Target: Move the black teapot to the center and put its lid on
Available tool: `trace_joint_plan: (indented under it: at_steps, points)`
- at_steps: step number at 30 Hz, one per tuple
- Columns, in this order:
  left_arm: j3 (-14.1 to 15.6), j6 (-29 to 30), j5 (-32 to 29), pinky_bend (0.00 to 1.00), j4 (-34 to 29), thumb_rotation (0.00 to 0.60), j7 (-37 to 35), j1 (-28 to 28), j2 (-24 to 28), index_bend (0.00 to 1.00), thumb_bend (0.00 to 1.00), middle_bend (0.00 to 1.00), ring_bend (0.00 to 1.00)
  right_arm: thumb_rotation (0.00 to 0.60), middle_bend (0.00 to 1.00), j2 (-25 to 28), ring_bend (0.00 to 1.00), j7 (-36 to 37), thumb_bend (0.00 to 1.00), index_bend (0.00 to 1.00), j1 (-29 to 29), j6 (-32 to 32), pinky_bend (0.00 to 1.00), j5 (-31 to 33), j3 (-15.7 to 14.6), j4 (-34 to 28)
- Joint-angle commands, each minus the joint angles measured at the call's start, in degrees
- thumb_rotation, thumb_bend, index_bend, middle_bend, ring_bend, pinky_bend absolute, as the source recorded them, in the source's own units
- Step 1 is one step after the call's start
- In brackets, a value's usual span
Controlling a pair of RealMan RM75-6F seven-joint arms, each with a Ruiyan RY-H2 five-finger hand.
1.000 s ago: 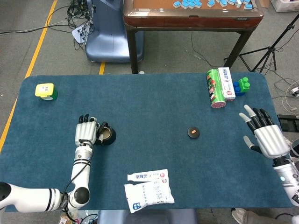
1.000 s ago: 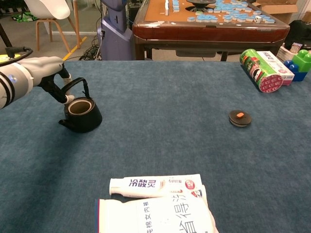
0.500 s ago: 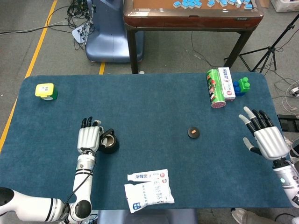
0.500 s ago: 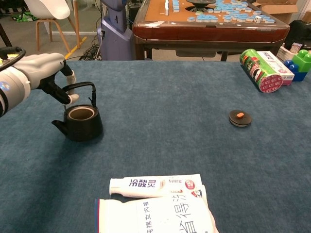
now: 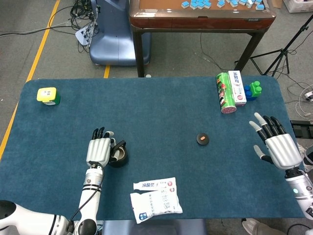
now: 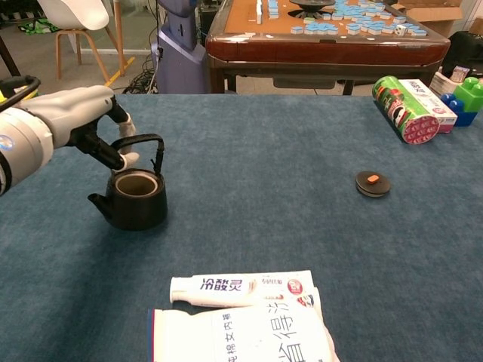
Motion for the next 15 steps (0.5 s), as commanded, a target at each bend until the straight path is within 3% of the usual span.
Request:
trace_joint_plan:
  at_steps: [1, 7, 15]
  points:
    - [-0.1, 0.5, 0.5, 0.00, -0.5, 0.600, 1.0, 0.0, -1.1, 0.69, 0.36, 0.24, 0.00, 0.600, 0.00, 0.1, 0.00, 0.2, 0.41, 0.10, -0.1, 0.1, 0.00, -0.1, -0.1, -0.2]
    - [-1.2, 0.9, 0.6, 0.00, 0.0, 0.600, 3.3, -0.7, -4.1, 0.69, 0.36, 0.24, 0.00, 0.600, 0.00, 0.2, 0.00, 0.9, 0.41, 0.10, -0.2, 0.2, 0.00, -0.1, -0.1, 0.4]
    - [-4.0, 3.5, 1.1, 0.00, 2.0, 0.600, 9.5, -4.2, -11.9, 0.69, 0.36, 0.24, 0.00, 0.600, 0.00, -0.3, 0.00, 4.0, 0.41, 0.10, -0.7, 0.8, 0.00, 0.1, 0.0, 2.8]
